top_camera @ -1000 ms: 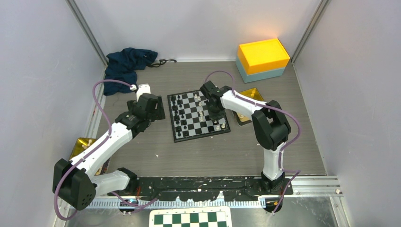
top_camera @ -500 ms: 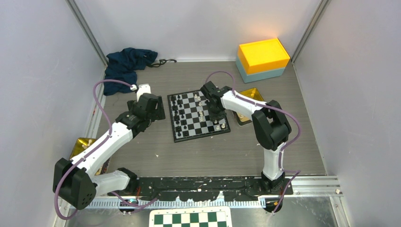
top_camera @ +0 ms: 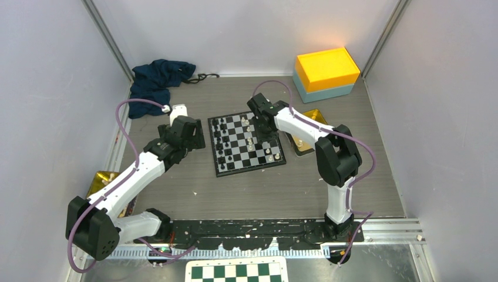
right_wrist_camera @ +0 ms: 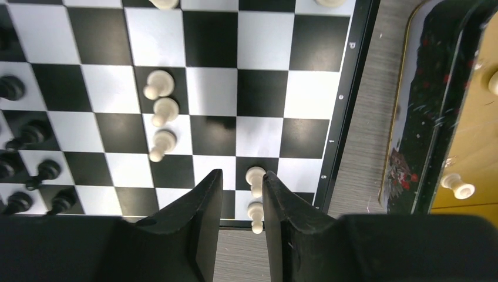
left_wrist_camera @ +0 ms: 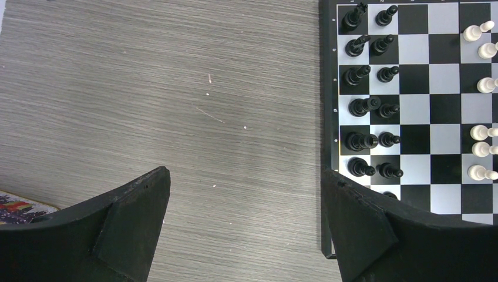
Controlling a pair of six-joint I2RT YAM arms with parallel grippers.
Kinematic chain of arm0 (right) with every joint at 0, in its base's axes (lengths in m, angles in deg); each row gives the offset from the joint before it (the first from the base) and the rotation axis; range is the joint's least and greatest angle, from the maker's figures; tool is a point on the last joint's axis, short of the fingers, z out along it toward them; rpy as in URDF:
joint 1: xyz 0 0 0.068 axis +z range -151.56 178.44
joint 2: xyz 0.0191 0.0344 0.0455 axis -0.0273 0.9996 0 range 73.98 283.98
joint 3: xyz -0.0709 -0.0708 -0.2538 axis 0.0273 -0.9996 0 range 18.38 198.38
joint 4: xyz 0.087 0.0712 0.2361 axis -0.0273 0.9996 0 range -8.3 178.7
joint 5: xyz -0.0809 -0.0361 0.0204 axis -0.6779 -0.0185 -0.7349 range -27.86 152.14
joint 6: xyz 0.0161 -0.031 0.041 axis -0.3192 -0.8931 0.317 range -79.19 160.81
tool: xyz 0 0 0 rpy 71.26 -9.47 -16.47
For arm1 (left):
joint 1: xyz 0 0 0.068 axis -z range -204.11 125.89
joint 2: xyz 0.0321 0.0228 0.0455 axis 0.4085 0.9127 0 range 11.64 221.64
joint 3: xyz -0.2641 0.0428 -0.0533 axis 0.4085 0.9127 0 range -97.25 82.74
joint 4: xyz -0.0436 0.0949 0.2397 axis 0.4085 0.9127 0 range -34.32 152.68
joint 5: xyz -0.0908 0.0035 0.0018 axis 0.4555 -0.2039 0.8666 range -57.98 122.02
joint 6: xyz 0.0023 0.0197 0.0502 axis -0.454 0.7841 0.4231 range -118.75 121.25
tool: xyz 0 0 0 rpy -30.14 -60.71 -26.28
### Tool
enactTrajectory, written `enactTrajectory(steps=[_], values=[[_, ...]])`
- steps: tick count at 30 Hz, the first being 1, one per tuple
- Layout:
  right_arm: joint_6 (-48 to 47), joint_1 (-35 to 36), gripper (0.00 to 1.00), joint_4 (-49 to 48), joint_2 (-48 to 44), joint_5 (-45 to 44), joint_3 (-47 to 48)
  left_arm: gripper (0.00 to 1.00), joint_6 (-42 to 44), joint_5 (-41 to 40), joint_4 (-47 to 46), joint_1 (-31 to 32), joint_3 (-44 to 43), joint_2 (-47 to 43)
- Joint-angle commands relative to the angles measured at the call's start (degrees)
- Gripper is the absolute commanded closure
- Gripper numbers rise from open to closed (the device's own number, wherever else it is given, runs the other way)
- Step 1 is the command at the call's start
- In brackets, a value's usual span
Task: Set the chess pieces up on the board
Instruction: Place the chess piece on the chessboard, then pick up the chess piece from the chessboard.
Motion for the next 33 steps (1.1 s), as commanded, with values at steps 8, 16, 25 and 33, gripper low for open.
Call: enactTrajectory(steps=[8,16,25,33], values=[[-0.81,1.79,0.63,0.75,1.35,1.16,7.58,0.0,0.49,-0.44,-2.32,-0.43,-0.7,-0.49],[-0.88,3.56,0.62,0.6,3.42,2.45,9.35,0.0,0.45,-0.34,-2.38,-0.43,-0.65,-0.51],[-0.9,4.36,0.62,1.08,5.32,2.71,11.03,0.0,0.34,-0.41,-2.43,-0.43,-0.35,-0.58],[-0.83,4.64,0.62,1.11,6.33,3.0,11.19,0.0,0.37,-0.47,-2.56,-0.43,-0.3,-0.47]])
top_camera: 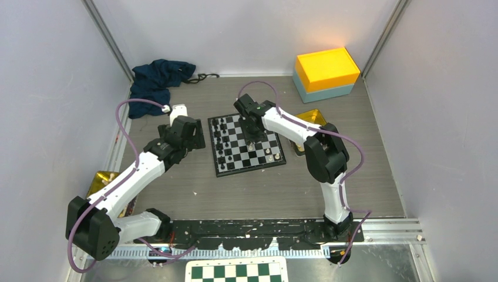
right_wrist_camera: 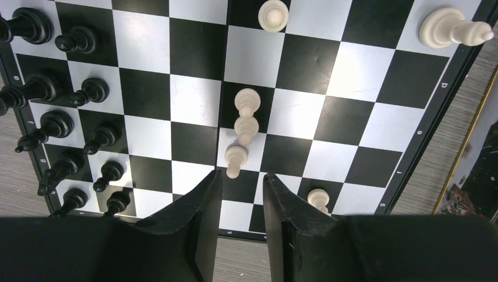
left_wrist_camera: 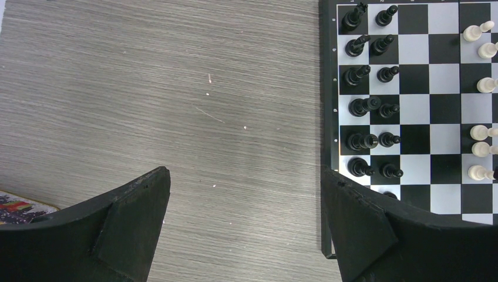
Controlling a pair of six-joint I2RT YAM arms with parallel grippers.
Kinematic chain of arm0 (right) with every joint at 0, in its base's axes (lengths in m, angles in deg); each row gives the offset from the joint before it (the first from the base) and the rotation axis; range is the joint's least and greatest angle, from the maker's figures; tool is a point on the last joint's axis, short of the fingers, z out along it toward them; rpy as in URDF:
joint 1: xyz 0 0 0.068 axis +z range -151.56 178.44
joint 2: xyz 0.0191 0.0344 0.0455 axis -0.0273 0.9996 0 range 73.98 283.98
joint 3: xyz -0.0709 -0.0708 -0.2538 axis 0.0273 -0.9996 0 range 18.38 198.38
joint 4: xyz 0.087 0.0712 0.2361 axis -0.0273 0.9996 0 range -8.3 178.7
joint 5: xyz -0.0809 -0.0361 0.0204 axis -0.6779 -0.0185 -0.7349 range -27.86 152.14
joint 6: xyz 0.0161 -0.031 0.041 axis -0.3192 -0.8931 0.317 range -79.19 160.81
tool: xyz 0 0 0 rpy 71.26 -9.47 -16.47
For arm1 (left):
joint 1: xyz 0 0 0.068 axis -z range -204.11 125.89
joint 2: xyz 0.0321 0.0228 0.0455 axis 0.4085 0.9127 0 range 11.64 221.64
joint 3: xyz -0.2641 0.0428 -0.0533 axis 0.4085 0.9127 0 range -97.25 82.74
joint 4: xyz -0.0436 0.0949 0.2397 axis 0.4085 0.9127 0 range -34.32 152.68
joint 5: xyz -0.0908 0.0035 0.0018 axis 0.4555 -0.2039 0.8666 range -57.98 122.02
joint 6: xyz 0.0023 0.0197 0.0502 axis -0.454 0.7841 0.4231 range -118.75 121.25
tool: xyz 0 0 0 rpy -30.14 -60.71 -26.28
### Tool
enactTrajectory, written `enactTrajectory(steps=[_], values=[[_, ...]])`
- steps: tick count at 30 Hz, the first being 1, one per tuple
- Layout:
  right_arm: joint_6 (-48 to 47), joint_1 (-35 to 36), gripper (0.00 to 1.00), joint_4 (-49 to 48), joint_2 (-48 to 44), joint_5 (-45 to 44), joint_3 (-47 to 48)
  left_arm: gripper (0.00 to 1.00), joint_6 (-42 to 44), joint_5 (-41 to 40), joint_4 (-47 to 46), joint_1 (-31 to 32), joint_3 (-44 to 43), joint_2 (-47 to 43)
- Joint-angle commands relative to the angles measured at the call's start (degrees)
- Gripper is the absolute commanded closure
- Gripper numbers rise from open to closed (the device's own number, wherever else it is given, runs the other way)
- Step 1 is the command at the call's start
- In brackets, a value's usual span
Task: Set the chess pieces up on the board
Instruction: Pick up the chess piece from the chessboard.
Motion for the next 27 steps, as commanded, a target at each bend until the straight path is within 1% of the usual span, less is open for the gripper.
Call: enactTrajectory(steps=[1,13,17,27], values=[[-0.55,0.38,0.62,0.09,0.59,0.4,2.34,0.0,0.46,-0.48,-2.58,-0.43,-0.3,-0.45],[-0.57,0.44,0.62,-0.27,1.91,0.75,2.34,0.0,0.5,-0.61,-2.6,-0.41,0.03,-0.5],[-0.73,0.43,0.64,-0.39,2.29,0.9,2.3,0.0,0.46,-0.52,-2.62,-0.43,0.05,-0.4],[-0.67,0.44,0.72,-0.41,3.12,1.53,2.6,0.0,0.47,-0.61,-2.7,-0.43,0.14,-0.21]])
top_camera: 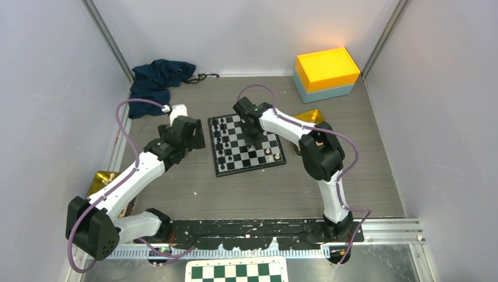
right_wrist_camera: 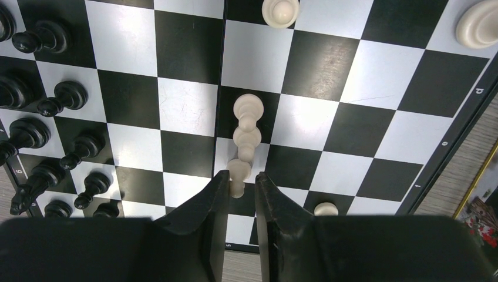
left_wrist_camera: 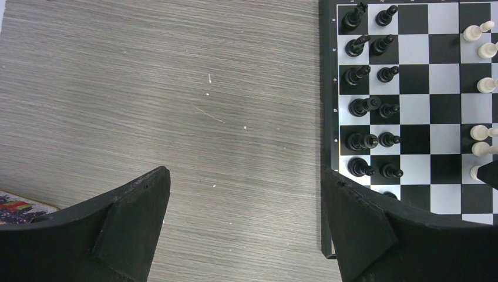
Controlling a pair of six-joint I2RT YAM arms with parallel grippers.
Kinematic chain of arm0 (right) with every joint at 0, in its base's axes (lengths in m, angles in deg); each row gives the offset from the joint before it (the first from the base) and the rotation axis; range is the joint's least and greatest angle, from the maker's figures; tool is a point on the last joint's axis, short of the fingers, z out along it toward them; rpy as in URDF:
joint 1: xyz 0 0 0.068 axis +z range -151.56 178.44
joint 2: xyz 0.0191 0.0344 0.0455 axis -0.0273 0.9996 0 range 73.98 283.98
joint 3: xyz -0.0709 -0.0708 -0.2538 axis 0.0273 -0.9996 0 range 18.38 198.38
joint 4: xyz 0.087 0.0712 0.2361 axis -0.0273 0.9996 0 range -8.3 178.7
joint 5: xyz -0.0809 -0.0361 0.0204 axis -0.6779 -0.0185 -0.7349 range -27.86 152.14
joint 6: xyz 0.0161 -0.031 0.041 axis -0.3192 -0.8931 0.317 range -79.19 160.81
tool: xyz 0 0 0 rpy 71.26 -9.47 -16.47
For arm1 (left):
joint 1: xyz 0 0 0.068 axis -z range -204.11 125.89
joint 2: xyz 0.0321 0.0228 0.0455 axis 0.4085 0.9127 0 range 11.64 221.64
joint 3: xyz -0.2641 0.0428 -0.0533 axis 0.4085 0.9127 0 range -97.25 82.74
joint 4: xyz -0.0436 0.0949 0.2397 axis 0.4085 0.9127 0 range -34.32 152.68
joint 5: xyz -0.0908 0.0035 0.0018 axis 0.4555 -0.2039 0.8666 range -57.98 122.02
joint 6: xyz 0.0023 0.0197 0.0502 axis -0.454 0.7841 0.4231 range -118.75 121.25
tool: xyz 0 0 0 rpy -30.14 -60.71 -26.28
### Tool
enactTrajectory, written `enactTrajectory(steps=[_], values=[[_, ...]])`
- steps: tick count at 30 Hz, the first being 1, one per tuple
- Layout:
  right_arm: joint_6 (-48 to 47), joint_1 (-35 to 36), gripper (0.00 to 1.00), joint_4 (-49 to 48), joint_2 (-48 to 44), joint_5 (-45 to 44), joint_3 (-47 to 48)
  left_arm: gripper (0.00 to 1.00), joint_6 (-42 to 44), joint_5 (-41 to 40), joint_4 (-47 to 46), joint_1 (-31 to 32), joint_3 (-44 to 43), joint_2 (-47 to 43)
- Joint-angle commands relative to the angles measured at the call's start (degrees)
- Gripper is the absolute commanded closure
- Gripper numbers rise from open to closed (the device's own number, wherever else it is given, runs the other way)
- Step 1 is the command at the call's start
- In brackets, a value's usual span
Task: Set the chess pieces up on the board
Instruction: Pick up the chess piece from the chessboard.
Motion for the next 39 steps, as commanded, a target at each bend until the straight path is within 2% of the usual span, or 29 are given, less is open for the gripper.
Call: enactTrajectory(steps=[1,10,15,39], values=[[-0.61,0.37,0.74,-0.36,0.01,0.62,2.48,0.0,0.51,-0.69,-2.69,-0.43,0.14,-0.21],[-0.94,0.41,0.91,0.16,-0.98,-0.24,2.43,0.0,0.55,-0.61,-2.92,-0.43,-0.1,0.2],[-1.08,0.35,0.96,0.37,-2.36,-0.93,2.11,0.0,0.74,-0.69,-3.06,-0.43,-0.29,0.34],[-1.59,-5.51,0.97,-0.79,-7.03,-2.55,-3.53,0.0,0.92,-0.67,-2.76,-0.43,-0.65,0.3]])
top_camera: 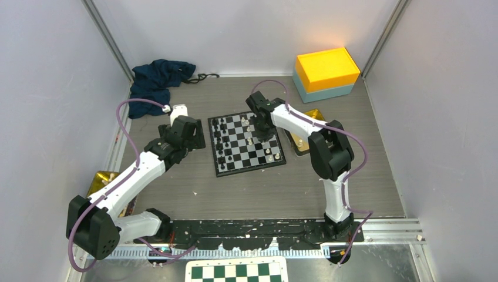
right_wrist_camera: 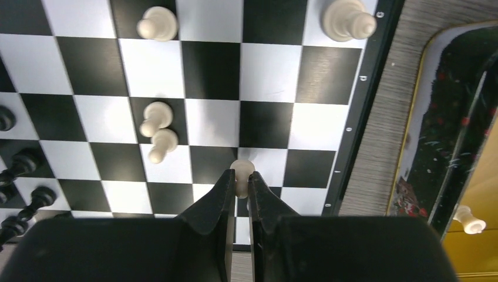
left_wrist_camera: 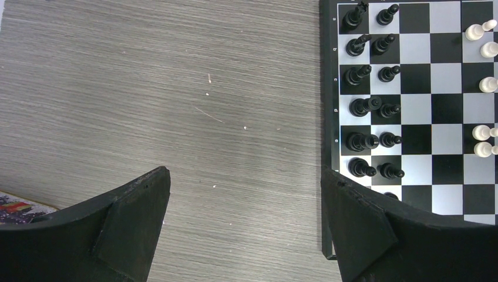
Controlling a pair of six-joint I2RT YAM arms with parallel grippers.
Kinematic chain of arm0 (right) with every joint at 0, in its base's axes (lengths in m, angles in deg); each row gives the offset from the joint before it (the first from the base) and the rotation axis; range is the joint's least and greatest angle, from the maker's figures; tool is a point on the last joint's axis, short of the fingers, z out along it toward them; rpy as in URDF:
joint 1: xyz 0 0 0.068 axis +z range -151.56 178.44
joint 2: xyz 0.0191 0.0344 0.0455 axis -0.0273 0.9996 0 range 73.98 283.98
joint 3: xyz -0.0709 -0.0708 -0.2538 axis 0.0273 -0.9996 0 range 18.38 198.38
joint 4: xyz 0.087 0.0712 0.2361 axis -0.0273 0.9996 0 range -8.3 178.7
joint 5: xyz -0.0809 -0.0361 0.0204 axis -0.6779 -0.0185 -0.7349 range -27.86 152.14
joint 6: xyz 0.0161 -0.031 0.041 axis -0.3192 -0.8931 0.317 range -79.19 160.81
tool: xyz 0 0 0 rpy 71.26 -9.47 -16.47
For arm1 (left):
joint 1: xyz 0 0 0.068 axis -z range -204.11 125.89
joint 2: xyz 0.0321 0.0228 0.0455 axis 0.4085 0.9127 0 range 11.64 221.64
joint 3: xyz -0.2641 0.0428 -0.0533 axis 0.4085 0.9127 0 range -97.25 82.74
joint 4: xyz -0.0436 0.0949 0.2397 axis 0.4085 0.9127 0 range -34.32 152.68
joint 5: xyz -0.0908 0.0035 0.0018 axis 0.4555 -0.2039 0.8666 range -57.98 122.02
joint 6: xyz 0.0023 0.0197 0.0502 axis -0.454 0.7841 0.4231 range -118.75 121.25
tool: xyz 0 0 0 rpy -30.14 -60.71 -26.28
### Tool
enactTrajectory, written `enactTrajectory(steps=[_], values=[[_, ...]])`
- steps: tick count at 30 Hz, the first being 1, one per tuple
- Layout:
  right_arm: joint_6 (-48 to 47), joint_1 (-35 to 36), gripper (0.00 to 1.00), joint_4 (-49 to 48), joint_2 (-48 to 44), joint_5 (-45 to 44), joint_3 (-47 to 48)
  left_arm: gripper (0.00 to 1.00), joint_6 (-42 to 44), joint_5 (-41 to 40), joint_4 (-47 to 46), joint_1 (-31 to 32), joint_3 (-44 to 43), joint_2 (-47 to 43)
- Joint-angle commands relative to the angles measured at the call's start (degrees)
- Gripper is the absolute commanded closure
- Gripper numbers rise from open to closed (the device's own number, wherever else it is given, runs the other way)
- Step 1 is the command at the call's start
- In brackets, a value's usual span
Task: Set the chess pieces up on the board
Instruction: Pick up the chess piece from the chessboard, then place the chess piece on the chessboard.
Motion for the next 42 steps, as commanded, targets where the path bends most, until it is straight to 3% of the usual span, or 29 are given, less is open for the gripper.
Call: enactTrajectory(steps=[1,37,42], values=[[-0.73,-1.02,0.97,-0.78,-3.72,-0.53,-0.84,0.0,0.76,-0.62,-2.55,-0.43,-0.67,-0.08],[-0.18,-2.63,0.97,-2.19,-4.43,-0.18,-4.16,0.0,0.34,-0.08,-2.14,-0.43,-0.32,-0.25],[-0.12,-2.6,0.84,-2.01,-4.48,-0.24,-4.16,0.0,0.35,0.0,-2.13,-0.43,-0.28,-0.25]])
